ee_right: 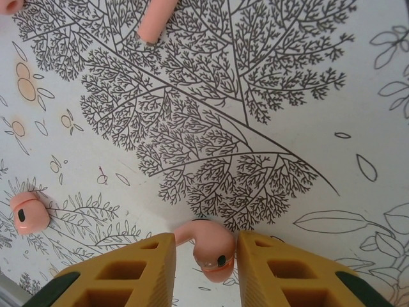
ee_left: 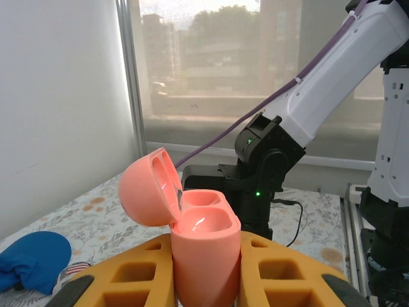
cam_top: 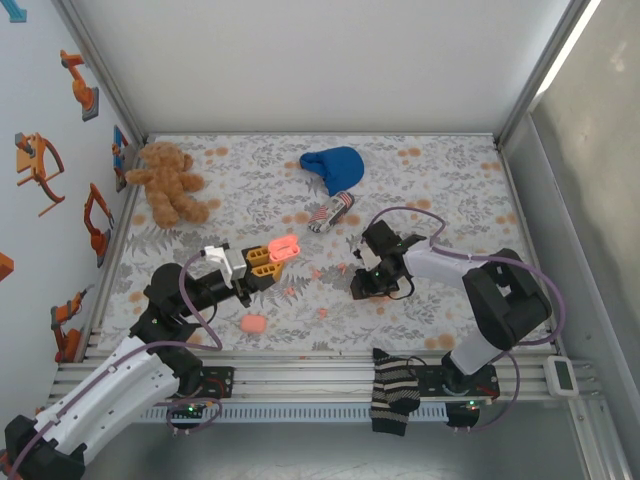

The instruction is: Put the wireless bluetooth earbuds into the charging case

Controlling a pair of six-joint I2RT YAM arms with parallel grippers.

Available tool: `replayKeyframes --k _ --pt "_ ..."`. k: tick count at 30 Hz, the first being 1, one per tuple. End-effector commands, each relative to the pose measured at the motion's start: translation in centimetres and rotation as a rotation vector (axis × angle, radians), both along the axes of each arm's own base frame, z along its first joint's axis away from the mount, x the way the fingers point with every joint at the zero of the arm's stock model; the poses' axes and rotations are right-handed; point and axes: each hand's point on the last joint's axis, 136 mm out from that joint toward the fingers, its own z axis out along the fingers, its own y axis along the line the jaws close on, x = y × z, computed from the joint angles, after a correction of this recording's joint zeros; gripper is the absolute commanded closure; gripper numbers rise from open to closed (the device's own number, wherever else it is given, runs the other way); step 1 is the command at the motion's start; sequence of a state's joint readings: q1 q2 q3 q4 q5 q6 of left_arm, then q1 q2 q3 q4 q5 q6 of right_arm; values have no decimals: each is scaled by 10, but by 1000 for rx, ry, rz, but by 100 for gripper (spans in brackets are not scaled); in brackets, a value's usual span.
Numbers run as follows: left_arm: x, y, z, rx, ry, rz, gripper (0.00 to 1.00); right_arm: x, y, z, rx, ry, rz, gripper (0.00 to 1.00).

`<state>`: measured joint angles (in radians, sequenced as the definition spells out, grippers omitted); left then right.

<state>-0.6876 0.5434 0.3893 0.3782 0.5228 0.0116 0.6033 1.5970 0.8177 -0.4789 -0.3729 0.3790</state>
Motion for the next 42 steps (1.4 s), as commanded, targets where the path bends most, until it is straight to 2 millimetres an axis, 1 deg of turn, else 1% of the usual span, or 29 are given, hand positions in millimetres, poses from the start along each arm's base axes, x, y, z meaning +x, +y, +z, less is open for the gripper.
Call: replayKeyframes --k 1,7,12,17,22,27,30,32,38,42 --pt "-3 1 6 -15 -34 -5 100 -3 -1 -8 -18 10 -5 70" --pt "-2 1 6 -14 -31 1 100 -5 2 -13 -36 19 11 74" --pt "-3 1 6 -13 -31 0 100 -5 0 -13 -61 1 15 77" --pt "-1 0 3 -7 -23 3 100 2 0 -2 -49 -51 8 78" --pt "-1 -1 2 -6 -18 2 100 13 -1 16 -39 -148 17 79" --pt "0 -3 0 -4 -9 -2 100 18 -5 35 -45 -243 45 79" --pt "3 -5 -4 -1 3 2 100 22 -8 54 -46 -321 69 79" --pt "4 -6 -5 -4 12 2 100 25 -11 70 -47 -388 87 79" --pt "9 -15 -14 -2 54 -14 100 30 -12 142 -11 -637 161 79" --pt "14 -24 -18 -5 70 -23 100 28 -9 190 34 -792 214 79"
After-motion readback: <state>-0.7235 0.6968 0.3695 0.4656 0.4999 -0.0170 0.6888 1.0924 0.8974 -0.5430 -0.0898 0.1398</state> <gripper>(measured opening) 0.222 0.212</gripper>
